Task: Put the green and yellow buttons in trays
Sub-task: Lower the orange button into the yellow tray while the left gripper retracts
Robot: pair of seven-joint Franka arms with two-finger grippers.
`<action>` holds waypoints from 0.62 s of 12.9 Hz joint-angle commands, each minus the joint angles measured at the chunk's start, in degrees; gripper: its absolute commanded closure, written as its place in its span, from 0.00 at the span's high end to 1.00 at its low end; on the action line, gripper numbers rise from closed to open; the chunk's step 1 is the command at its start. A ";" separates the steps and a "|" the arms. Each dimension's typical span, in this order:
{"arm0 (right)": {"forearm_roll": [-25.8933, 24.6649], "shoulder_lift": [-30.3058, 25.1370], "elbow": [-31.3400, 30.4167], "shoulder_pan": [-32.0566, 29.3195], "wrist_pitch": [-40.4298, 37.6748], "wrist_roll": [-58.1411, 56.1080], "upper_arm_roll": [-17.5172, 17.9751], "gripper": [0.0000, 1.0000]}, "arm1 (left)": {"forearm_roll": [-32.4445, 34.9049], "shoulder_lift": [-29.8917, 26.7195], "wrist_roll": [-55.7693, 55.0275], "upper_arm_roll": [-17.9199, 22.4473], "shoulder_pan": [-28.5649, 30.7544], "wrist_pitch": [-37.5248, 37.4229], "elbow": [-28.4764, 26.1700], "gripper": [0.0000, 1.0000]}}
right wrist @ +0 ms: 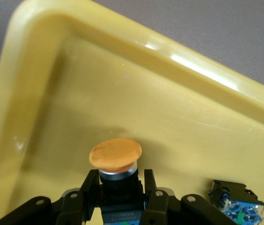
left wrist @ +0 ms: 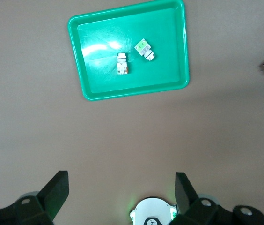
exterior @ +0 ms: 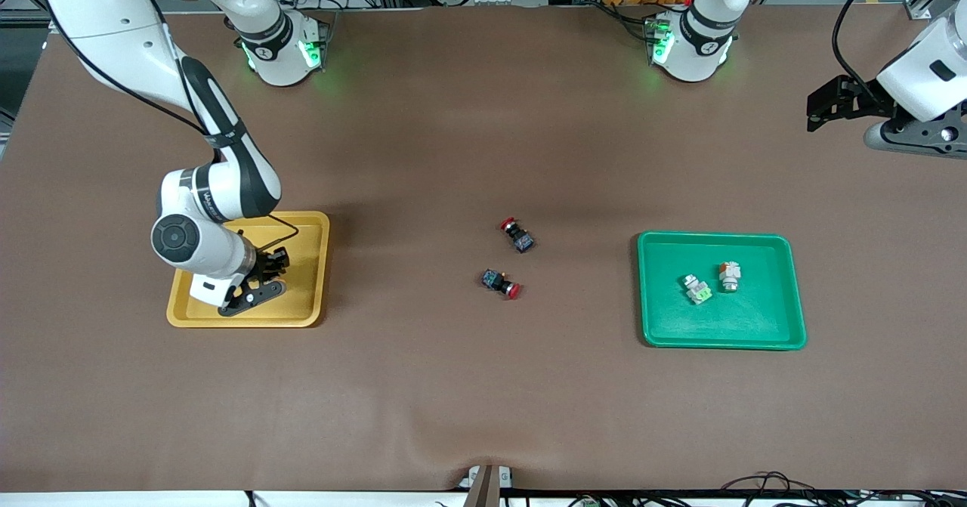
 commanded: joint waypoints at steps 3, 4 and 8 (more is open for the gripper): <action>-1.53 1.64 -0.20 -1.64 3.20 -1.01 1.11 0.00 | -0.37 -0.12 0.07 -1.36 2.29 0.74 0.76 1.00; -1.53 1.56 -0.20 -1.56 3.12 -1.01 1.11 0.00 | -0.63 -0.12 -0.38 -1.44 2.20 1.01 0.84 1.00; -1.62 1.56 -0.29 -1.56 3.21 -1.01 1.11 0.79 | -0.72 -0.03 -0.56 -0.39 2.55 0.93 0.93 1.00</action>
